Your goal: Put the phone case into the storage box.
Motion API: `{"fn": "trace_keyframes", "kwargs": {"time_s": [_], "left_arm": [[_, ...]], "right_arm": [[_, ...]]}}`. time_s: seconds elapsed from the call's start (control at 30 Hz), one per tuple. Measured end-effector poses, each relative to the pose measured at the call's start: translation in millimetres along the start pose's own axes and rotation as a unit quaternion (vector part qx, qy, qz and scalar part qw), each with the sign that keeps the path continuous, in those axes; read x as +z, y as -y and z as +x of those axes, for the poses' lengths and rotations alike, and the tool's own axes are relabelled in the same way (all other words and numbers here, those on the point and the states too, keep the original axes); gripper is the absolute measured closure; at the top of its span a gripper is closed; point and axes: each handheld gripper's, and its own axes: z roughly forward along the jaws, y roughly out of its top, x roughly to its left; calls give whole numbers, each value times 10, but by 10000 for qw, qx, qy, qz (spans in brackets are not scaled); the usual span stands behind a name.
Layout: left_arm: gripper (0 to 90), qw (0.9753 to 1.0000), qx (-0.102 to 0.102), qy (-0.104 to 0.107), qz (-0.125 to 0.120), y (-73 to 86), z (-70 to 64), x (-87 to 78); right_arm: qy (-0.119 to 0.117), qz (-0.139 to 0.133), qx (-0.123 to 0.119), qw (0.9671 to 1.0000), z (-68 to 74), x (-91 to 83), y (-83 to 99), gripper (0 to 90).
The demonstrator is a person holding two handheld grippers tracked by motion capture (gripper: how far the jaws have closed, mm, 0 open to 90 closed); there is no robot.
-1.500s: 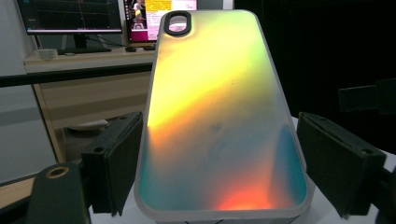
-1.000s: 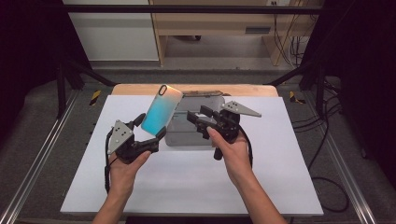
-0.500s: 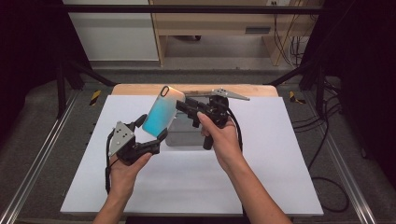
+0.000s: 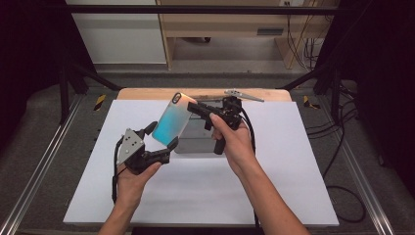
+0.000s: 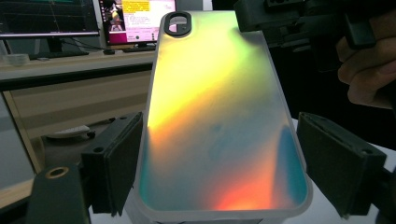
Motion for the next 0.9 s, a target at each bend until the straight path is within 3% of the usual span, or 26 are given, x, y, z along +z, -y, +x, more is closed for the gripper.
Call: {"fn": "trace_keyframes", "kwargs": {"time_s": [0.27, 0.47, 0.9], "left_arm": [[170, 9999, -41, 88, 94, 46, 25, 23], [170, 9997, -70, 149, 161, 76, 57, 31], [170, 9984, -10, 246, 506, 235, 89, 128]], "right_arm": [[20, 154, -34, 9999, -7, -3, -23, 710], [121, 459, -192, 9987, 25, 21, -64, 709], [-39, 817, -332, 9961, 177, 24, -55, 811]]}}
